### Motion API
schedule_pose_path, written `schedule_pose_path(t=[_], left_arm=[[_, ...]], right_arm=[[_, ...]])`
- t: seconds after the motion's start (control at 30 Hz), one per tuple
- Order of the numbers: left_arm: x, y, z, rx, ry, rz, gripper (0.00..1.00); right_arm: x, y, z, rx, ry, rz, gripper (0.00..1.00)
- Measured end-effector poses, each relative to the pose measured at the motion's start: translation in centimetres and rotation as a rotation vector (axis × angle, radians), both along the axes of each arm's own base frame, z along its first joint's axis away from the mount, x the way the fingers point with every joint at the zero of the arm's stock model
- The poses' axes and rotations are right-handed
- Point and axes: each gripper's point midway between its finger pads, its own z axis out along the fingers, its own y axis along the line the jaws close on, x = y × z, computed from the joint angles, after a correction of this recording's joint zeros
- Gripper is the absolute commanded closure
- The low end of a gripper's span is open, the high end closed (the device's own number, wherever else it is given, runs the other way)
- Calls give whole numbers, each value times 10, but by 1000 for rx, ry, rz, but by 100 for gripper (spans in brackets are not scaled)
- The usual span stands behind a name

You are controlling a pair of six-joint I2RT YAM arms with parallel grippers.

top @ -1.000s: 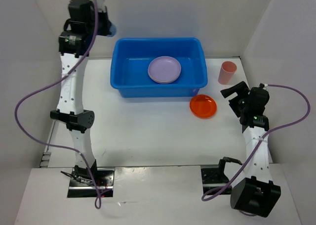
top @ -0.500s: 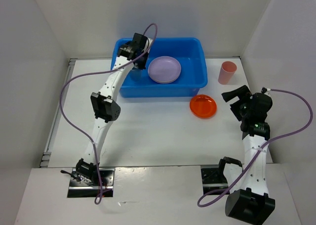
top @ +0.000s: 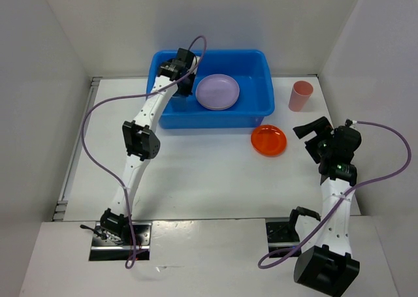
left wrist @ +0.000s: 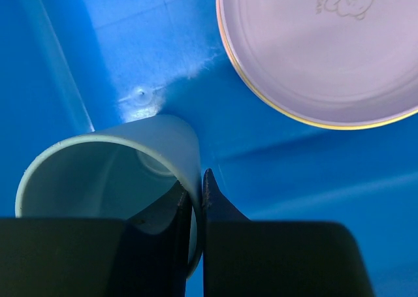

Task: Place the mixed dishes into the plastic bin

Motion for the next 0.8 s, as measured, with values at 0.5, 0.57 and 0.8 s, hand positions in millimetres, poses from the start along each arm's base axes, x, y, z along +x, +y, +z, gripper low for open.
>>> schedule_pose_path(t=[0.5, 0.57, 0.8], left_arm=[[2, 11, -8, -10, 25, 15, 50], [2, 10, -8, -12, 26, 13, 45], [1, 9, -2, -21, 20, 10, 36]], right_arm=[[-1, -13, -13, -1, 33, -2, 0], [-1, -17, -16, 8, 44, -6, 0], [5, -24, -37, 39, 111, -5, 0]])
